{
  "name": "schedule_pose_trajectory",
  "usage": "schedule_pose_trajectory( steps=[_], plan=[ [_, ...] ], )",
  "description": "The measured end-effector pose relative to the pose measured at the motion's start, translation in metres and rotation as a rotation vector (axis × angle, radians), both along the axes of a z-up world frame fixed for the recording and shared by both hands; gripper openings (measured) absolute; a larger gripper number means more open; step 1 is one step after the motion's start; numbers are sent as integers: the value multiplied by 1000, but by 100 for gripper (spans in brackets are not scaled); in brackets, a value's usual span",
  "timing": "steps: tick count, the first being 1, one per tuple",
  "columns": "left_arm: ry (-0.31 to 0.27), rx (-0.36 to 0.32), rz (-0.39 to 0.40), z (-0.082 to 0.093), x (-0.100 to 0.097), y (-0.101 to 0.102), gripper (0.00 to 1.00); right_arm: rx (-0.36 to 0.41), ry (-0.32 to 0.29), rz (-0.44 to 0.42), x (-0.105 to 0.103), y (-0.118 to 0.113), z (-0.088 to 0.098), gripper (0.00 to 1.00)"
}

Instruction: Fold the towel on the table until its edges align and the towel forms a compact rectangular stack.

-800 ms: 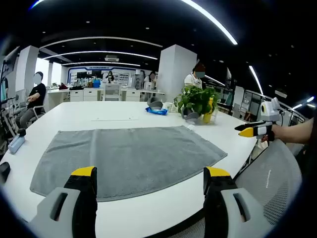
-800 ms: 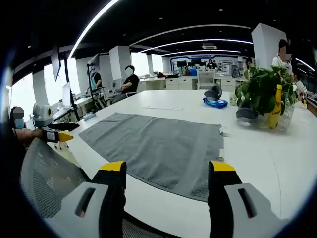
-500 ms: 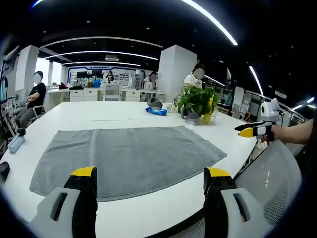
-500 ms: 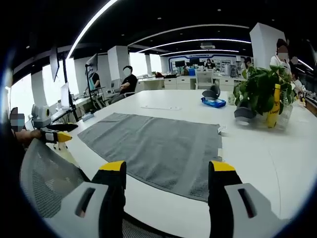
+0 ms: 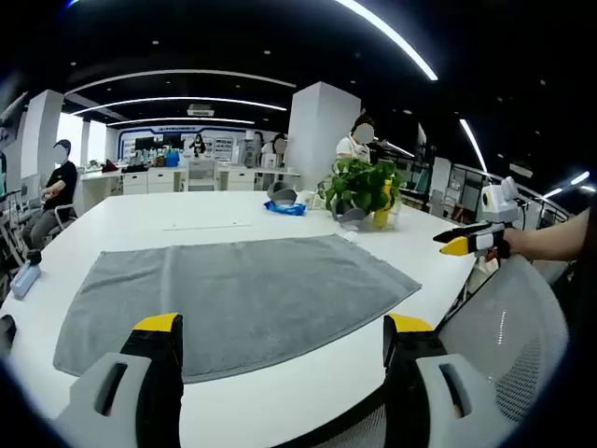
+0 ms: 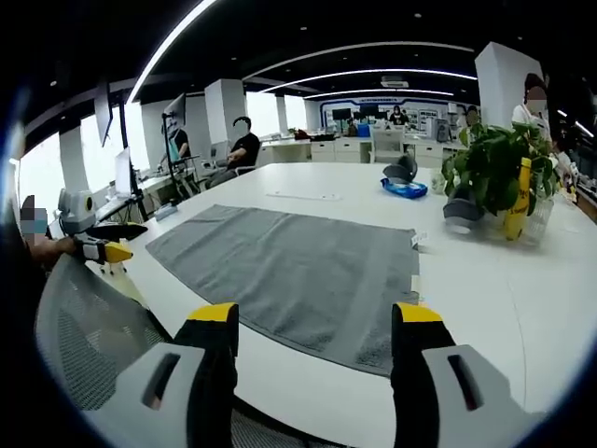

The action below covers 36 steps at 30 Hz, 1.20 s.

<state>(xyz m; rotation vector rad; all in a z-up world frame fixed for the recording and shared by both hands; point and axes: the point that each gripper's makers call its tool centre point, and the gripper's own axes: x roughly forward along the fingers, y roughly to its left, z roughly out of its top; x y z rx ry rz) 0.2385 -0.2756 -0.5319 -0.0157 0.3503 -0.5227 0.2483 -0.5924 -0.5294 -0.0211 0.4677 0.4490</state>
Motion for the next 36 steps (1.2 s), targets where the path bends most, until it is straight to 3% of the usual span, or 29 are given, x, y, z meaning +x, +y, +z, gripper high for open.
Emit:
schedule_pose_trajectory(
  steps=[6, 9, 11, 12, 16, 18, 21, 24, 26, 27, 28, 31, 32, 33, 34, 36],
  plan=[
    [-10, -22, -110, 3, -6, -19, 91, -57, -11, -44, 2, -11, -1, 64],
    [34, -33, -150, -3, -11, -26, 89, -96, -4, -83, 2, -20, -3, 62],
    [61, -79, -191, -4, -15, -35, 88, -94, 12, -122, 3, -28, -5, 60],
    [30, -104, -203, 3, -14, -38, 87, -81, 22, -153, 3, -32, -6, 60],
    [31, -45, -181, -1, -13, -32, 88, -75, 35, -167, 0, -32, -6, 58],
    [38, -56, -184, -1, -14, -33, 88, -81, 40, -127, 0, -24, -6, 59],
    [-16, -43, -145, 6, -10, -25, 89, -102, 8, -52, -4, -7, -2, 58],
    [13, 26, -76, -2, -5, -12, 89, -78, 62, 18, -5, -3, -10, 56],
    [-35, 18, -76, 10, -2, -12, 80, -33, 54, 24, -5, -1, -7, 55],
    [-116, 1, -69, 26, 0, -12, 73, 30, 10, 17, -4, 1, 4, 52],
    [-146, 15, -68, 32, 0, -11, 70, 74, -7, -4, -3, -2, 10, 46],
    [-164, 240, -128, 30, 0, -12, 66, 235, -18, -40, 2, -9, 22, 43],
    [-172, 365, -188, 30, 1, -16, 62, 234, -40, -17, 2, -10, 24, 42],
    [-179, 408, -211, 33, 3, -18, 55, 205, -36, -17, 1, -14, 21, 38],
    [-184, 399, -228, 37, 8, -20, 50, 174, -7, -18, 1, -21, 15, 32],
    [-213, 304, -224, 59, 18, -32, 46, 148, -7, 51, 4, -21, 12, 28]
  ],
)
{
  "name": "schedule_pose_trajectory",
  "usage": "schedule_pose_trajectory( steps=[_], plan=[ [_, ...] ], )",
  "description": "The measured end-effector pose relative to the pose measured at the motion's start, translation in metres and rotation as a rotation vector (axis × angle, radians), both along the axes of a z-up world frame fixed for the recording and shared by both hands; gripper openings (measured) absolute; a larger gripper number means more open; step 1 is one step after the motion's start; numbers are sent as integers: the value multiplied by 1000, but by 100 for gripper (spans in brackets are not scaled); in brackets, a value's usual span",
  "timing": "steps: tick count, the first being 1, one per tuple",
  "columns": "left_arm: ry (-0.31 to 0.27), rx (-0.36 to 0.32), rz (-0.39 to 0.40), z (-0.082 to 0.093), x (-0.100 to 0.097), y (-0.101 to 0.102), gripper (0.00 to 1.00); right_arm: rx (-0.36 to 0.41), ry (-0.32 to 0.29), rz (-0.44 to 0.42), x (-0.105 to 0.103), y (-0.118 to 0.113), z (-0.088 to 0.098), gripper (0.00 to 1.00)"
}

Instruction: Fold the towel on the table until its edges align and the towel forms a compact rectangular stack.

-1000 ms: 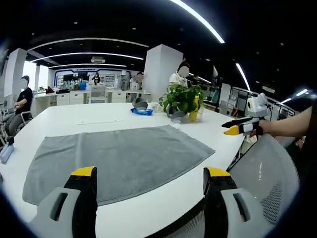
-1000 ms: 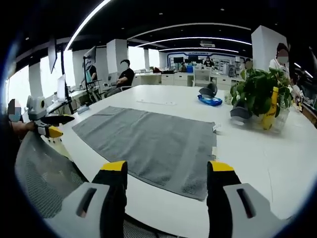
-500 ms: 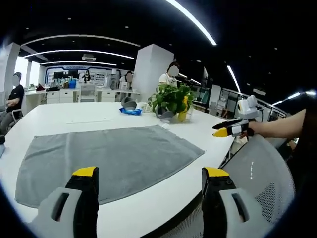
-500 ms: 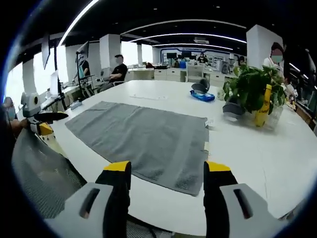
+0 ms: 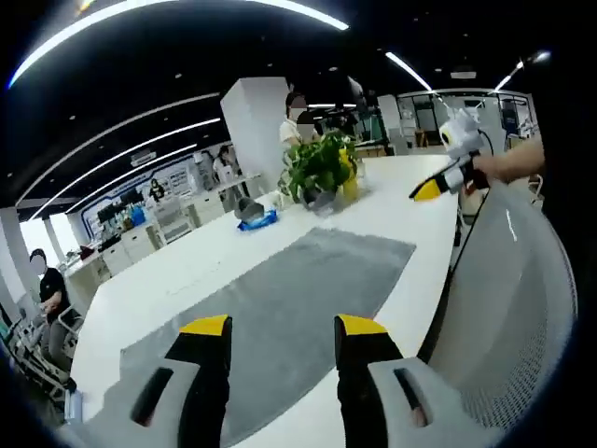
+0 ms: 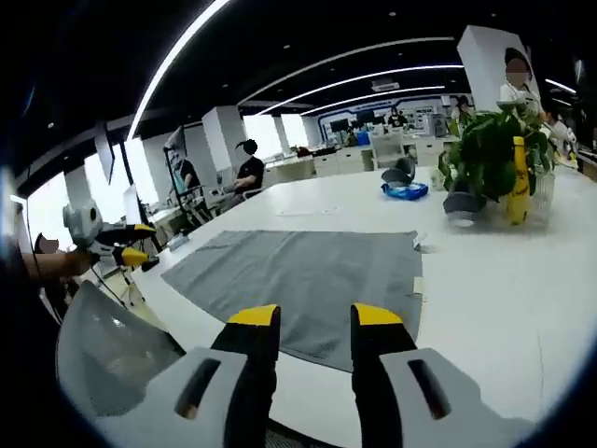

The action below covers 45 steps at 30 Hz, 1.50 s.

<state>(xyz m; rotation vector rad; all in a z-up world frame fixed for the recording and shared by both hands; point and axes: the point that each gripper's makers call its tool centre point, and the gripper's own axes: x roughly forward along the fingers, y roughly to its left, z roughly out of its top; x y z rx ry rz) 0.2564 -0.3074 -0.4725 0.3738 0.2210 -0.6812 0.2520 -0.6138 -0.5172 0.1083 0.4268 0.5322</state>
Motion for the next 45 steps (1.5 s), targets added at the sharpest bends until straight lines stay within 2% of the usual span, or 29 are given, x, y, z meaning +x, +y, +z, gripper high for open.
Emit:
schedule_pose_trajectory(
  steps=[1, 2, 3, 6, 7, 9, 10, 11, 13, 14, 16, 17, 19, 21, 23, 24, 25, 26, 27, 28, 29, 30, 33, 37, 42, 45],
  plan=[
    [-35, -85, 12, 18, 10, -6, 46, -17, -4, 14, 2, -2, -2, 26],
    [-50, -117, 16, 27, 17, -9, 46, -43, 16, 19, 6, -9, -7, 24],
    [-63, -120, 10, 33, 25, -13, 46, -64, 45, 16, 7, -14, -11, 21],
    [-74, -49, -40, 39, 39, -34, 44, -93, 79, -17, 15, -29, -15, 12],
    [-63, -51, -55, 38, 42, -40, 44, -80, 94, -34, 19, -33, -16, 9],
    [-50, -122, -116, 41, 45, -62, 45, -79, 75, -27, 28, -39, -21, 4],
    [-35, -154, -159, 36, 47, -72, 45, -100, 79, -27, 32, -44, -31, 2],
    [-19, -166, -163, 29, 49, -77, 46, -128, 145, -69, 32, -56, -50, 2],
    [79, -167, -151, 10, 49, -84, 47, -95, 288, -138, 28, -65, -75, 5],
    [76, -165, -168, 6, 47, -91, 47, -91, 292, -94, 30, -61, -82, 6],
    [60, -156, -180, -3, 45, -97, 49, -182, 368, -70, 26, -68, -102, 6],
    [64, -165, -180, -12, 45, -100, 49, -211, 369, -52, 26, -68, -107, 6],
    [121, -208, -186, -26, 44, -108, 49, -244, 422, -72, 20, -68, -117, 9],
    [189, -177, -192, -46, 42, -111, 48, -227, 464, -100, 19, -71, -126, 11],
    [169, -178, -201, -51, 45, -115, 47, -216, 463, -102, 20, -69, -129, 10],
    [174, -190, -199, -53, 45, -116, 48, -215, 472, -105, 20, -68, -132, 11],
    [204, -234, -186, -54, 47, -118, 48, -218, 487, -107, 18, -68, -134, 12],
    [222, -233, -190, -55, 47, -119, 50, -224, 505, -106, 16, -67, -140, 13],
    [204, -244, -184, -51, 50, -118, 50, -225, 532, -108, 14, -65, -145, 14],
    [189, -266, -172, -48, 52, -116, 50, -318, 459, -47, 21, -73, -141, 13],
    [197, -281, -166, -47, 52, -115, 51, -207, 515, -123, 17, -63, -137, 13],
    [213, -288, -162, -48, 50, -114, 52, -224, 510, -111, 21, -63, -134, 12],
    [203, -279, -167, -47, 49, -115, 52, -241, 527, -98, 25, -58, -140, 13],
    [184, -268, -187, -43, 44, -119, 52, -232, 531, -71, 24, -43, -139, 15],
    [165, -251, -195, -41, 43, -119, 52, -283, 521, -32, 26, -33, -143, 6],
    [163, -247, -190, -41, 44, -118, 51, -274, 530, -22, 25, -32, -142, 3]
  ],
)
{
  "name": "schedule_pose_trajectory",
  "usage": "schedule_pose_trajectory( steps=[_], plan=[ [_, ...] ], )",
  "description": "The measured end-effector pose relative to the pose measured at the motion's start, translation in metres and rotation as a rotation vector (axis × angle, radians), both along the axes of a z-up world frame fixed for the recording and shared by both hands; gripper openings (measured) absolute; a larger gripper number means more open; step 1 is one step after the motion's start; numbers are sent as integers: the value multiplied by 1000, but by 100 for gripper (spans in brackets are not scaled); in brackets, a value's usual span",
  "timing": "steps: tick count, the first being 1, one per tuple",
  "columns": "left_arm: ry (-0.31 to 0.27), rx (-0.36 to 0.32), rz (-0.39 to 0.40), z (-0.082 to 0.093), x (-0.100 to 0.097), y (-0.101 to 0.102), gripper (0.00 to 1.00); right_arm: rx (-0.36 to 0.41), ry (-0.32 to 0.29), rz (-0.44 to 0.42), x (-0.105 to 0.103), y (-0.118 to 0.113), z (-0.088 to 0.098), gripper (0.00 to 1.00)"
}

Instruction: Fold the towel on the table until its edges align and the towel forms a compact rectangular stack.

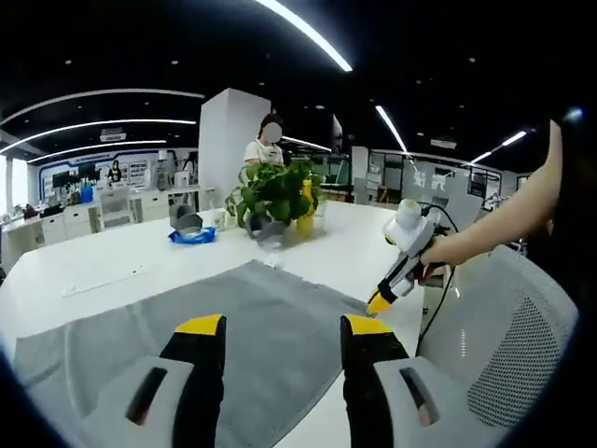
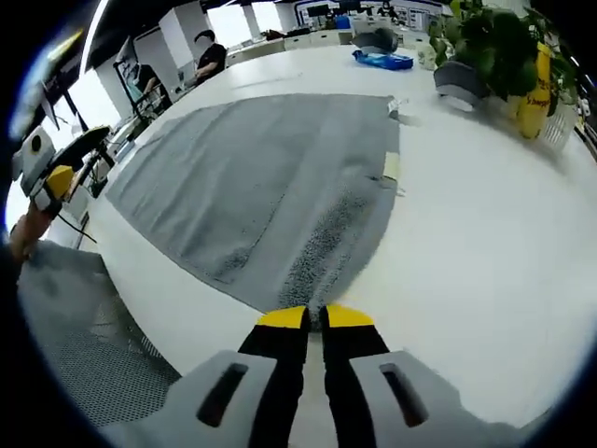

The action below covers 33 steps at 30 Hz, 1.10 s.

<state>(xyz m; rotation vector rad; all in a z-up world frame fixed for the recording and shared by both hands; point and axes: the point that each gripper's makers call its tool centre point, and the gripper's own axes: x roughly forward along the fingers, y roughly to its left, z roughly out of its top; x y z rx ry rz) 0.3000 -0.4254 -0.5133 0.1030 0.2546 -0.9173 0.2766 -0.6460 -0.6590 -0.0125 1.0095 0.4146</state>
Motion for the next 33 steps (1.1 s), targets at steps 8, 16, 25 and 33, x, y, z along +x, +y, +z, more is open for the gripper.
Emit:
schedule_pose_trajectory(
  steps=[8, 16, 25, 33],
  plan=[
    [-13, 9, -16, 2, -5, -1, 45, 106, -91, -16, 6, 19, 39, 2],
    [-43, 63, -99, -1, -19, -16, 37, 312, -200, -24, 18, 63, 96, 1],
    [-146, 87, -117, 10, -22, -21, 39, 470, -218, 56, 20, 125, 136, 1],
    [-222, 76, -128, 25, -25, -21, 32, 559, -206, 86, 21, 165, 150, 1]
  ],
)
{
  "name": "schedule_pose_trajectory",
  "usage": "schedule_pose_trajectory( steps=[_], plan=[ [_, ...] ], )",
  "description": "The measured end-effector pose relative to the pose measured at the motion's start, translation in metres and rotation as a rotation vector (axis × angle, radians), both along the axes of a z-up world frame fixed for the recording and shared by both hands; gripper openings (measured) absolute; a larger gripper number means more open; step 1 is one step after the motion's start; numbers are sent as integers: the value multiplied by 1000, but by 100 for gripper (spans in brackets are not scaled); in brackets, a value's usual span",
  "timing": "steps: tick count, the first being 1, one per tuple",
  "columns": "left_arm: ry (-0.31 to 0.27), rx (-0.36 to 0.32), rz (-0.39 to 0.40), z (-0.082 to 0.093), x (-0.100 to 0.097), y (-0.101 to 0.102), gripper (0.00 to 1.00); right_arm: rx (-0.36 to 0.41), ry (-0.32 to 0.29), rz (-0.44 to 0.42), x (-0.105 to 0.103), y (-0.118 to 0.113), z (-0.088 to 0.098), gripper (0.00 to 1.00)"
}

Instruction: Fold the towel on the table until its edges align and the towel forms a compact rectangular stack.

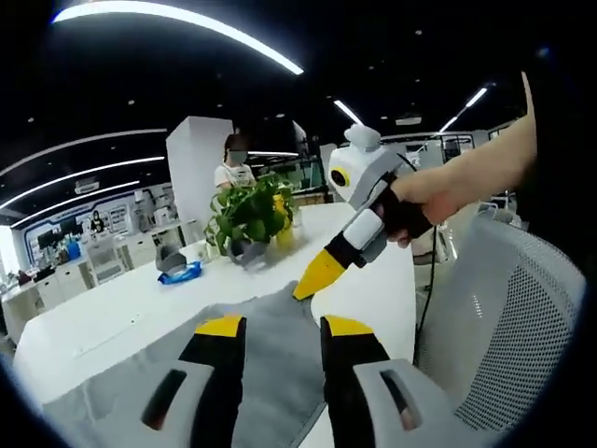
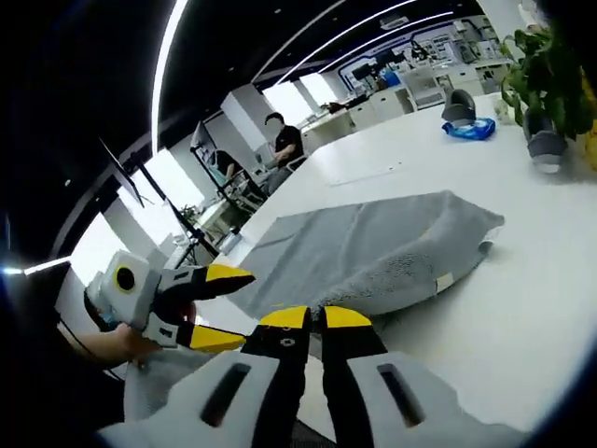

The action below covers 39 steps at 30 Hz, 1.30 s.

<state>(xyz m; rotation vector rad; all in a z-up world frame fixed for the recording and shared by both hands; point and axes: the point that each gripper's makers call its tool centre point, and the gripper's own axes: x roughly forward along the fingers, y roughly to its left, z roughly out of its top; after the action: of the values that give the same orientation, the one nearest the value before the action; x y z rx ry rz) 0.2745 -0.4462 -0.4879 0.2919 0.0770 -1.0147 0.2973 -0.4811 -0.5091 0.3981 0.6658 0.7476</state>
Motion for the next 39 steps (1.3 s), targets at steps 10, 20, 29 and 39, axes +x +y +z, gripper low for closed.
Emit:
schedule_pose_trajectory(
  steps=[10, 20, 29, 39],
  plan=[
    [-89, 71, -66, -4, -11, -15, 32, 102, 61, 108, -16, 46, 8, 1],
    [-106, 155, -1, -13, 2, -1, 25, 235, 127, 140, -31, 67, 19, 1],
    [-102, 192, 37, -15, 8, 8, 15, 405, 227, 64, -27, 64, 21, 2],
    [42, 177, 87, -28, 12, 18, 10, 592, 344, -27, -20, 54, 16, 0]
  ],
)
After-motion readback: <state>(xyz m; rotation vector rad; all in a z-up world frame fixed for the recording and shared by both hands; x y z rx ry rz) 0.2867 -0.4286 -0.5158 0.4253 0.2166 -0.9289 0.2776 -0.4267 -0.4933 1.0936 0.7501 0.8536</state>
